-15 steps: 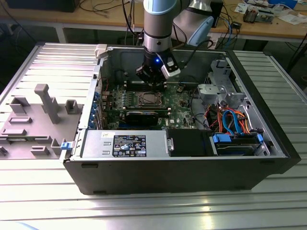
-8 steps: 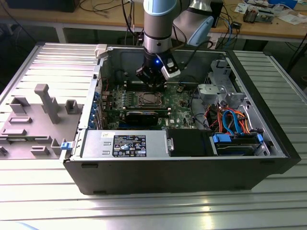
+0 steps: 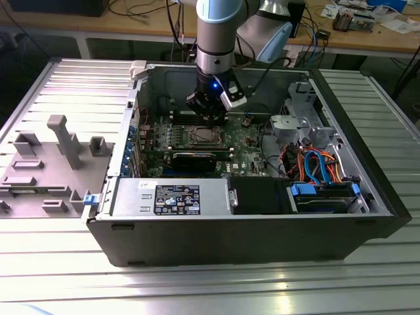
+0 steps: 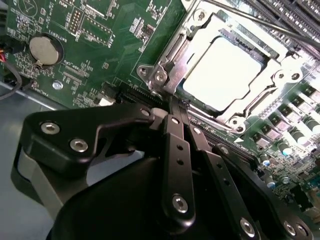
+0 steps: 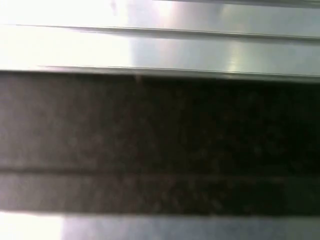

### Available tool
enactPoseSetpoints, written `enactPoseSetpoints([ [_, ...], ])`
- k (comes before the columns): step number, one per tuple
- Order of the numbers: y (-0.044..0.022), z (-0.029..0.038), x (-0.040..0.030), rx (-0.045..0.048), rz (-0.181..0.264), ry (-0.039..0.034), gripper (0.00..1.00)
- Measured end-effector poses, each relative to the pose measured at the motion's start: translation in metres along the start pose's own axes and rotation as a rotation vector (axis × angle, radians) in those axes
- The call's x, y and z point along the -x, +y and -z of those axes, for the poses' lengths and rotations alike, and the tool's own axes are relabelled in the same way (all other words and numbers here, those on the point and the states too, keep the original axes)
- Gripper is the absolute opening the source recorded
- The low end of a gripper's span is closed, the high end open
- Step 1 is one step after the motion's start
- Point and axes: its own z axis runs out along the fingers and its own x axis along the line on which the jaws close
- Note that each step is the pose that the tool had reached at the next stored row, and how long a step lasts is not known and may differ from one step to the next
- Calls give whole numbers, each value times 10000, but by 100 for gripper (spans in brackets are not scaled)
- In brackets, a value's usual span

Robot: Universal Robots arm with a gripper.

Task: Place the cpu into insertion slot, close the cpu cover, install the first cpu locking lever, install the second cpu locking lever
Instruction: 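Install the first cpu locking lever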

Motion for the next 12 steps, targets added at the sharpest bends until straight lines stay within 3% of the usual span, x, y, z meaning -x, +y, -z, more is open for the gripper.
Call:
enactPoseSetpoints([
  [3, 2, 10, 1, 31, -1, -4, 11],
  [8, 7, 92, 3, 29, -1, -1, 11],
  [12, -24, 97, 3, 29, 0, -2, 11],
])
